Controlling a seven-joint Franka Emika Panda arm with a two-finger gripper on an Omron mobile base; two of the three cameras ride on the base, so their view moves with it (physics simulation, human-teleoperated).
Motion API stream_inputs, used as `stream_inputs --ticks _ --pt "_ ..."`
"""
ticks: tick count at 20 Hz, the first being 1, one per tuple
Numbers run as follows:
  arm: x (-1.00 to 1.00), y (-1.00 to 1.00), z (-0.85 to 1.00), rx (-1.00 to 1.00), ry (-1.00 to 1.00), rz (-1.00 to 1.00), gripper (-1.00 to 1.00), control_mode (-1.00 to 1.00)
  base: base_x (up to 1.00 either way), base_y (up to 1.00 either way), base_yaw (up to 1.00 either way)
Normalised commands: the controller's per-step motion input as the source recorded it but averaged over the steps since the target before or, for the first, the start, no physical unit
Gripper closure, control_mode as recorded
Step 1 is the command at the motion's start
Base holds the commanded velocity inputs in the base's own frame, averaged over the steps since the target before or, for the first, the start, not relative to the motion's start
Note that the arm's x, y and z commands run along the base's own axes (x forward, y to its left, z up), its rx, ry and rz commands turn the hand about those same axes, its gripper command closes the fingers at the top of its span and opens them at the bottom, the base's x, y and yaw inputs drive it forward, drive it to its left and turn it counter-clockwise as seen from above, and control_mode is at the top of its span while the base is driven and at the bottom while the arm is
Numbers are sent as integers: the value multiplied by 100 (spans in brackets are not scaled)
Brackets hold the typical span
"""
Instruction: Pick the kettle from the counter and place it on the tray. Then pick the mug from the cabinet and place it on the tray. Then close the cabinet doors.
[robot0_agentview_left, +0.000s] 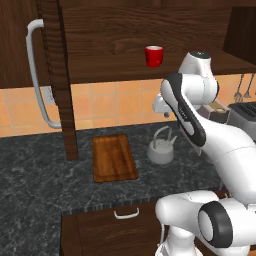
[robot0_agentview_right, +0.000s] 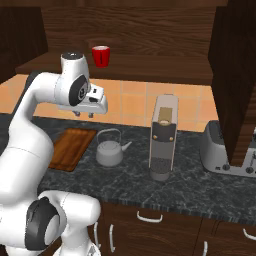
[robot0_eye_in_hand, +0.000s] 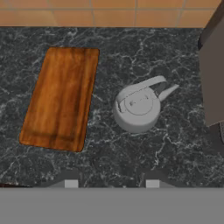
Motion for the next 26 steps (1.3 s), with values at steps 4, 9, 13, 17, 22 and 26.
stream_inputs --ticks 4,9,13,17,22,26 --pt "-8 -1 -2 0 -1 0 -100 -100 0 0 0" --pt "-75 5 -22 0 -43 10 -100 -100 0 0 0" --pt "-42 10 -34 -1 -27 -3 -100 -100 0 0 0" --pt "1 12 -22 0 -1 -25 -100 -100 0 0 0" --pt "37 18 -7 0 20 -40 -100 -100 0 0 0" --pt "59 10 -27 0 2 -46 -100 -100 0 0 0"
